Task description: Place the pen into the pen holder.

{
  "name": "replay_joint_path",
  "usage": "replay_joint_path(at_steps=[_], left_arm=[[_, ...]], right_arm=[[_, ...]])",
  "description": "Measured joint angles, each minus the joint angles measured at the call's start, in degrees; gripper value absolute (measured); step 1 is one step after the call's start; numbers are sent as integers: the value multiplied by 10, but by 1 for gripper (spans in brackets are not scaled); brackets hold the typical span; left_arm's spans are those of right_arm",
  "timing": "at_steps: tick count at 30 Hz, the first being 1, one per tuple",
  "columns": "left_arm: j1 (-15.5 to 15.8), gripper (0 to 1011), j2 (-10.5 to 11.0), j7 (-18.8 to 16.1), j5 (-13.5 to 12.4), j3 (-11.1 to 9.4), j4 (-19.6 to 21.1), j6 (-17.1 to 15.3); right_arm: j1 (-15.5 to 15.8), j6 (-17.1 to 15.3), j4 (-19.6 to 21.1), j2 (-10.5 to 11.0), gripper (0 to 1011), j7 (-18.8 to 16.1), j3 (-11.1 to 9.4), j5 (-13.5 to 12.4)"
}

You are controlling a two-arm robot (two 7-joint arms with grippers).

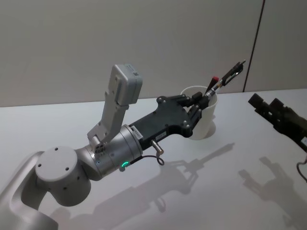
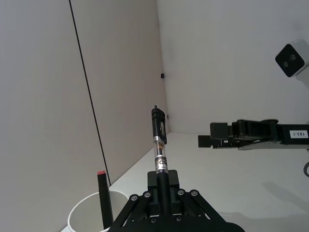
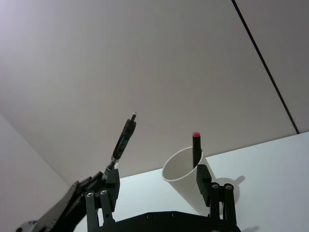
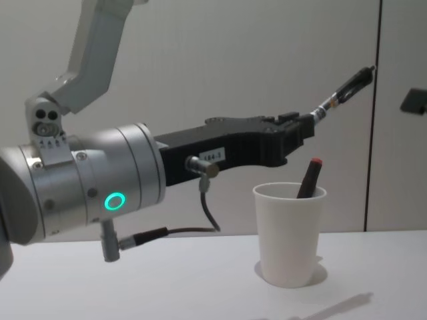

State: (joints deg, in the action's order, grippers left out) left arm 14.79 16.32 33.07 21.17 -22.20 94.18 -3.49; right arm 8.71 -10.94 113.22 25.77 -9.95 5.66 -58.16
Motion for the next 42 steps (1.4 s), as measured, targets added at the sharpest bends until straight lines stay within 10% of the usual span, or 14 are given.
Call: replay_joint_path(at_steps=[20,42], left_arm=[[0,130,0,0,0,0,0,0],[0,130,0,0,0,0,0,0]], right_arm=[[-50,-67,0,-13,1001,61,-5,-201],[-113,-116,-23,-37,1001,136,37,-201]])
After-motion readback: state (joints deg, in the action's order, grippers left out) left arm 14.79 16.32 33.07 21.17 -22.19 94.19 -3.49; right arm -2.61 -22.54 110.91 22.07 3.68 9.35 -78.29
